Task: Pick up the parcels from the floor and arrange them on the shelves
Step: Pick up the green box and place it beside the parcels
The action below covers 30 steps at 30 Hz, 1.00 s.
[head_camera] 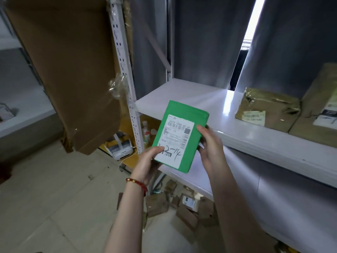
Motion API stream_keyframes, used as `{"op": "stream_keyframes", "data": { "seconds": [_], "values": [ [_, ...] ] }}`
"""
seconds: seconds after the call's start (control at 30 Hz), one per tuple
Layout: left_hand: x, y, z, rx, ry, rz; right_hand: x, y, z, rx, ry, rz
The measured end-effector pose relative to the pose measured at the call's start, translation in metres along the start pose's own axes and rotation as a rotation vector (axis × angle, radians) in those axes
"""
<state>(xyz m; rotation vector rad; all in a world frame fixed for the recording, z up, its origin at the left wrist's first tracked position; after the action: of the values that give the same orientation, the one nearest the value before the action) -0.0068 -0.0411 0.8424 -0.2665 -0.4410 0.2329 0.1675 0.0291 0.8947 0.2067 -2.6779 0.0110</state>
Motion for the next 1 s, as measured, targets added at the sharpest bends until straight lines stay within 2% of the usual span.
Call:
{"op": "stream_keyframes", "data": {
  "seconds": [0.27,0.43,0.57,0.73,0.9,1.0],
  "values": [
    [0.099,0.034,0.016,0.209,-0.01,-0.014,-0.037,0.041,-0.073,-0.203,-0.01,-0.079],
    [0.143,0.064,0.026,0.277,-0.008,-0.034,-0.068,0.061,-0.086,-0.22,-0.099,-0.077],
    [0.163,0.091,0.025,0.256,0.099,-0.019,-0.097,0.079,-0.076,-0.182,-0.233,0.01],
    [0.177,0.121,0.031,0.229,0.378,0.011,-0.118,0.101,-0.06,-0.181,-0.391,0.08],
    [0.18,0.151,0.033,0.311,0.553,0.135,-0.123,0.123,-0.057,-0.264,-0.476,0.109],
    [0.183,0.155,0.037,0.396,0.547,0.317,-0.131,0.13,-0.053,-0.278,-0.594,0.182]
  ]
}}
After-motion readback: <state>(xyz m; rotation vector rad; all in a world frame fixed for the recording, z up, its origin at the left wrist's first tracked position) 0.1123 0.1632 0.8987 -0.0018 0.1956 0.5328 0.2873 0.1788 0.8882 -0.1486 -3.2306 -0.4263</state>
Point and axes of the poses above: each hand's wrist, its own y-axis towards the middle knuckle, its own x-axis out of the palm, z = x × y, the point moved 2 cm from there along y, towards the middle knuckle, and after that the axes turned 4 degrees about -x, right-handed, at the moved point
